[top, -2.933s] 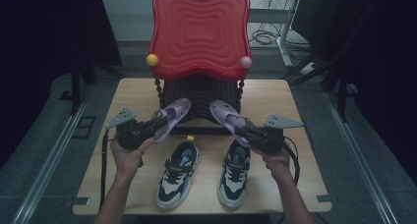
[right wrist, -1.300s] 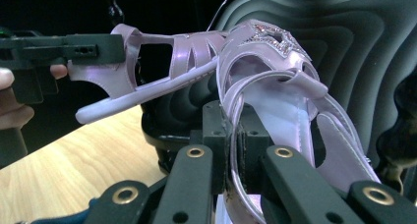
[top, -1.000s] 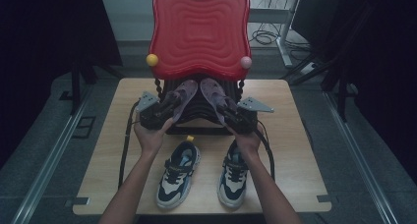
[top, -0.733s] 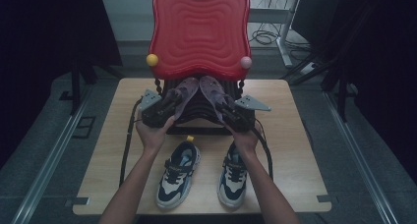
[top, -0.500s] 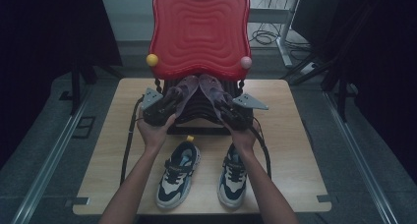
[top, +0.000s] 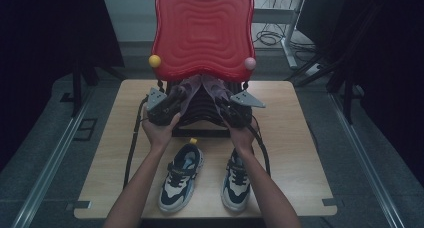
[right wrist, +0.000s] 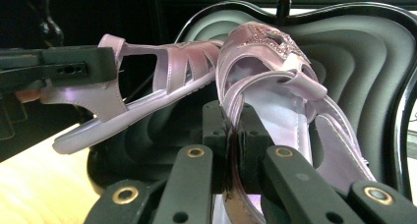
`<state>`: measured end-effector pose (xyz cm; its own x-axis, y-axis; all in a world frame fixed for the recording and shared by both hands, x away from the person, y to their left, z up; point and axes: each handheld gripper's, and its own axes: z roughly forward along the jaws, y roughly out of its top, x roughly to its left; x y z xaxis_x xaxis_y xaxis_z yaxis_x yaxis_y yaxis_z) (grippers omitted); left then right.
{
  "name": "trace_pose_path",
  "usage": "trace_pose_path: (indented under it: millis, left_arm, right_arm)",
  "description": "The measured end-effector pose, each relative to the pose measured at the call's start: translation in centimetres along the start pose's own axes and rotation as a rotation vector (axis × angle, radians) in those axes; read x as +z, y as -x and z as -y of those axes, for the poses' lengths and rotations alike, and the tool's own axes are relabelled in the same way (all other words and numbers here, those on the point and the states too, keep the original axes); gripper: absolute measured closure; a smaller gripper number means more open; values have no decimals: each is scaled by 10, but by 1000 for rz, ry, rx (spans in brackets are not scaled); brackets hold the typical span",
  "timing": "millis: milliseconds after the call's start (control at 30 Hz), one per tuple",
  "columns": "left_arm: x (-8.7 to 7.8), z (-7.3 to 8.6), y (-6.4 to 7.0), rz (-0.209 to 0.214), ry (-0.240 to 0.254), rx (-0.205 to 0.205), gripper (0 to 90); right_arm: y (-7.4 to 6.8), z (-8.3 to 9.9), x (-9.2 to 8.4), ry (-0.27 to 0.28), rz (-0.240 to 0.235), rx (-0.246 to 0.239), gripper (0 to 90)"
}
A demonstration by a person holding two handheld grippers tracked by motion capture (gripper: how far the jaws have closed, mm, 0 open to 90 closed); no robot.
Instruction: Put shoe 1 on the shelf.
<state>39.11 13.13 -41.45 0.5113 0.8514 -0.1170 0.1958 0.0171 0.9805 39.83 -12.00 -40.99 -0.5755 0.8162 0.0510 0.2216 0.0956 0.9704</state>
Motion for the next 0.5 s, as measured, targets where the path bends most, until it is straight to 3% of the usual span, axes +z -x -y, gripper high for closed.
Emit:
trace_pose_path:
  millis: [267,500]
  left_arm:
    - [6,-1,2,-19,6,32,855]
    - [10,1,3,-27,7,55,853]
  right_arm:
    - [1,-2,7,11,35,-7,851]
    - [5,4,16,-14,70,-14,851]
